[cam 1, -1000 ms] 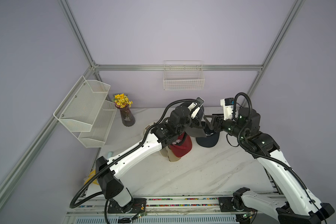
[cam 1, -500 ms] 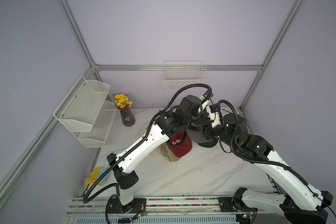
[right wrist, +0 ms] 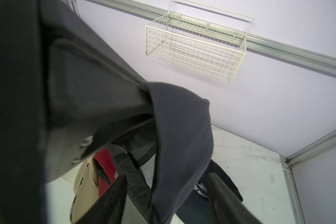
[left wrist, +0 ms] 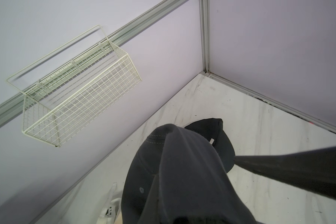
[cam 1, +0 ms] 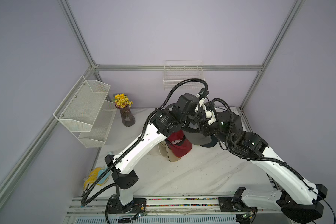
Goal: Open the adjustable buckle of the baseball cap
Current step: Pick up the baseball cap, then open the adjustable buckle on the baseball cap.
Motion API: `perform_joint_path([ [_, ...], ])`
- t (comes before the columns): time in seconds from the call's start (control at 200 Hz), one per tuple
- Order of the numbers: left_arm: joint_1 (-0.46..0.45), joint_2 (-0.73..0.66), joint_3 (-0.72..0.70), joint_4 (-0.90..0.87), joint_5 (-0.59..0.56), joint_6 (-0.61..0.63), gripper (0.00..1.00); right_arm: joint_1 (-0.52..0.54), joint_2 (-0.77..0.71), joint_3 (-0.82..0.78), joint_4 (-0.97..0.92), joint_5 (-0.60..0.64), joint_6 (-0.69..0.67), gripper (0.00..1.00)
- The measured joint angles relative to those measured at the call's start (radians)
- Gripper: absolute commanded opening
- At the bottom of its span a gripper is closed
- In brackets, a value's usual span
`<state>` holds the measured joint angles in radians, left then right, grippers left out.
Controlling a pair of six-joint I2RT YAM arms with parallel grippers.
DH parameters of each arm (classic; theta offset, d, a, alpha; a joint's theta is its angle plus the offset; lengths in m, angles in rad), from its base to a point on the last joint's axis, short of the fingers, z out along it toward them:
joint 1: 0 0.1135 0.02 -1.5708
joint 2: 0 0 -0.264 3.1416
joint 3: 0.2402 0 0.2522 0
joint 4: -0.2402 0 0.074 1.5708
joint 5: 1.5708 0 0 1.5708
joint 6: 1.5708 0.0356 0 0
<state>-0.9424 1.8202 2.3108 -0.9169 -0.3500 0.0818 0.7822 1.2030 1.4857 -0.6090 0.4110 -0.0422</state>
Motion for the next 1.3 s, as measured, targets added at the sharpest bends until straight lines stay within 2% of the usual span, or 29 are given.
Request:
perform_joint_path([
  [0.08, 0.0, -0.014, -0.001, -0.025, 0.049, -0.019, 0.0, -0.005, -0.003, -0.011, 0.061, 0.013, 0.0, 0.25],
  [0.17, -0.001, -0.038, -0.017, -0.02, 0.098, -0.04, 0.0, 0.0, -0.014, -0.031, 0.131, 0.009, -0.012, 0.03],
  [0.19, -0.001, -0.045, -0.024, -0.02, 0.109, -0.045, 0.0, 0.002, -0.018, -0.035, 0.14, 0.008, -0.017, 0.0],
  [0.24, -0.001, -0.059, -0.04, -0.018, 0.127, -0.05, 0.0, 0.005, -0.027, -0.042, 0.156, 0.003, -0.019, 0.0],
  [0.275, -0.002, -0.068, -0.051, -0.018, 0.138, -0.056, 0.16, 0.006, -0.032, -0.045, 0.169, -0.006, -0.025, 0.0],
  [0.3, -0.002, -0.074, -0.059, -0.021, 0.146, -0.054, 0.34, 0.006, -0.035, -0.048, 0.18, -0.01, -0.024, 0.0],
  [0.33, -0.005, -0.08, -0.071, -0.031, 0.156, -0.051, 0.6, 0.006, -0.041, -0.05, 0.201, -0.017, -0.024, 0.0],
  [0.35, -0.009, -0.082, -0.077, -0.034, 0.165, -0.064, 0.7, 0.006, -0.043, -0.05, 0.208, -0.021, -0.026, 0.0],
  [0.39, -0.014, -0.083, -0.084, -0.036, 0.171, -0.065, 0.78, 0.005, -0.055, -0.061, 0.228, -0.024, -0.023, 0.0],
  [0.455, -0.023, -0.087, -0.104, -0.052, 0.185, -0.061, 0.84, 0.005, -0.077, -0.085, 0.263, -0.024, -0.029, 0.0],
  [0.705, -0.046, -0.231, -0.259, -0.038, 0.188, -0.063, 0.96, 0.01, -0.145, -0.15, 0.315, -0.024, -0.014, 0.0],
  [0.985, -0.061, -0.463, -0.333, 0.04, 0.195, -0.077, 0.95, 0.008, -0.164, -0.174, 0.347, -0.048, 0.023, 0.0],
  [1.195, -0.005, -0.441, -0.333, 0.071, 0.275, -0.129, 0.9, 0.008, -0.193, -0.189, 0.361, -0.097, 0.044, 0.0],
  [1.3, 0.023, -0.385, -0.332, 0.08, 0.328, -0.161, 0.8, 0.008, -0.203, -0.189, 0.37, -0.128, 0.052, 0.0],
])
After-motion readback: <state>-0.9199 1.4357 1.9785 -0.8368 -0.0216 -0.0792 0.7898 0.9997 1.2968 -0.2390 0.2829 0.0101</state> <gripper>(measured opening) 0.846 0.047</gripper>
